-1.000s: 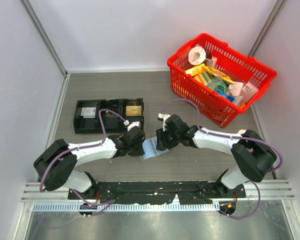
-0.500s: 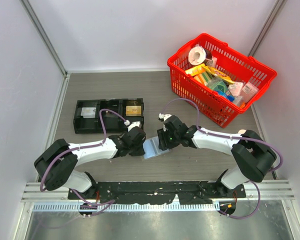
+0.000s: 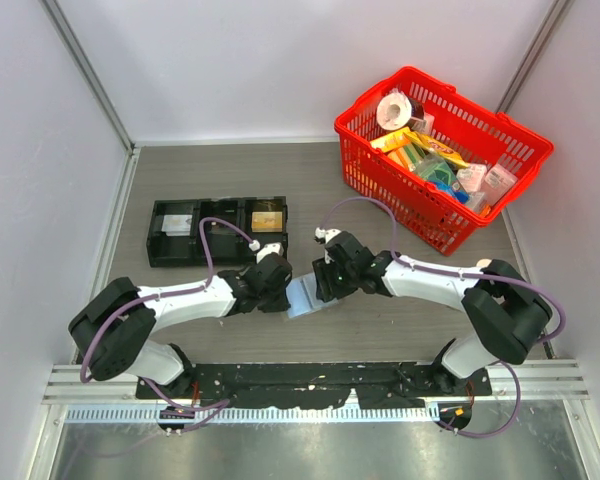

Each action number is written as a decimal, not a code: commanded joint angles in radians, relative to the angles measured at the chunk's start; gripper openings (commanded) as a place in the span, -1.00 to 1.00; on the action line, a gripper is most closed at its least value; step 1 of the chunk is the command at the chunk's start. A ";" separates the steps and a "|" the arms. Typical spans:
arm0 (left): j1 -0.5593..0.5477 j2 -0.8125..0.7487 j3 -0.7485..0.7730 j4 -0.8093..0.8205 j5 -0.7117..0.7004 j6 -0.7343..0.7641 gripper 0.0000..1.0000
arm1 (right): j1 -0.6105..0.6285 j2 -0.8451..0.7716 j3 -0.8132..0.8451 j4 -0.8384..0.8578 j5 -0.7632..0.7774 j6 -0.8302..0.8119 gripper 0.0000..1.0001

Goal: Take the credit cards out of the card holder
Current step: Remove the credit card from the card holder.

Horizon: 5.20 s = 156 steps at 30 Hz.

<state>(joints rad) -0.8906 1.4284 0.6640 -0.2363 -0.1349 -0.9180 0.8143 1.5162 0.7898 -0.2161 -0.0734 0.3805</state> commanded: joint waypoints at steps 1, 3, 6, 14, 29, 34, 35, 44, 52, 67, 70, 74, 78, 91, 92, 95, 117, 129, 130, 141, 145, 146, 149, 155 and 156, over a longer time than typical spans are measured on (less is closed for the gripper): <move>-0.016 0.035 0.002 -0.040 0.006 -0.007 -0.77 | 0.019 -0.054 0.063 0.000 -0.025 0.006 -0.03; -0.016 0.040 0.005 -0.040 0.006 -0.007 -0.77 | 0.022 -0.068 0.072 -0.003 -0.045 0.005 -0.07; -0.018 0.044 0.008 -0.040 0.011 -0.007 -0.77 | 0.026 -0.077 0.083 0.010 -0.083 0.005 -0.10; -0.016 0.020 -0.007 -0.021 0.006 -0.019 -0.77 | 0.066 -0.036 0.097 0.089 -0.224 0.020 -0.14; -0.018 -0.129 -0.063 -0.061 -0.069 -0.073 -0.70 | 0.077 -0.057 0.062 0.141 -0.325 -0.011 0.31; -0.018 -0.242 -0.089 -0.100 -0.123 -0.097 -0.66 | 0.054 -0.067 0.046 0.149 -0.328 -0.011 0.38; -0.019 -0.262 -0.092 -0.109 -0.132 -0.104 -0.65 | 0.054 -0.065 0.043 0.156 -0.333 -0.011 0.38; -0.018 -0.358 -0.058 -0.066 -0.089 -0.098 -0.59 | -0.030 -0.067 -0.030 0.252 -0.292 0.067 0.15; -0.018 -0.168 0.029 -0.005 -0.065 -0.047 -0.67 | -0.090 -0.048 -0.126 0.423 -0.396 0.155 0.10; -0.001 -0.029 -0.076 -0.009 -0.080 -0.093 -1.00 | -0.104 0.116 -0.204 0.662 -0.479 0.247 0.04; 0.009 -0.036 -0.099 0.014 -0.062 -0.102 -1.00 | -0.104 0.151 -0.218 0.710 -0.506 0.279 0.01; 0.010 -0.023 -0.103 0.025 -0.046 -0.102 -1.00 | -0.106 0.171 -0.231 0.759 -0.517 0.304 0.00; 0.010 -0.010 -0.099 0.035 -0.034 -0.101 -1.00 | -0.104 0.179 -0.233 0.774 -0.528 0.308 0.00; 0.010 0.018 -0.089 0.035 -0.011 -0.096 -1.00 | -0.102 0.160 -0.253 1.004 -0.684 0.396 -0.35; 0.010 0.021 -0.084 0.034 -0.011 -0.093 -1.00 | -0.101 0.164 -0.253 1.009 -0.687 0.393 -0.38; 0.010 0.027 -0.080 0.031 -0.005 -0.090 -1.00 | -0.089 0.174 -0.245 1.035 -0.715 0.394 -0.39; 0.010 0.030 -0.072 0.034 0.012 -0.071 -1.00 | -0.079 0.268 -0.189 0.897 -0.612 0.336 -0.31; 0.010 0.044 -0.069 -0.012 -0.012 -0.068 -1.00 | -0.159 0.217 -0.257 0.978 -0.657 0.385 -0.33; 0.010 0.046 -0.069 -0.014 -0.011 -0.068 -1.00 | -0.164 0.216 -0.264 0.983 -0.666 0.388 -0.36; 0.012 0.067 -0.064 -0.031 -0.015 -0.067 -1.00 | -0.227 0.210 -0.319 1.052 -0.706 0.409 -0.59; 0.012 0.070 -0.061 -0.032 -0.014 -0.065 -1.00 | -0.239 0.203 -0.333 1.081 -0.718 0.423 -0.73; 0.012 0.069 -0.061 -0.032 -0.014 -0.064 -1.00 | -0.242 0.203 -0.334 1.080 -0.718 0.422 -0.74; 0.012 0.067 -0.064 -0.034 -0.014 -0.065 -1.00 | -0.253 0.197 -0.342 1.080 -0.723 0.419 -0.84; 0.012 0.064 -0.063 -0.034 -0.012 -0.062 -1.00 | -0.262 0.187 -0.345 1.058 -0.730 0.403 -0.98; 0.012 0.063 -0.064 -0.035 -0.014 -0.062 -1.00 | -0.264 0.185 -0.345 1.051 -0.727 0.399 -0.98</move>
<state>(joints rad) -0.8761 1.4364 0.6361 -0.1593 -0.1417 -0.9943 0.5583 1.7466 0.4438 0.7887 -0.7727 0.7948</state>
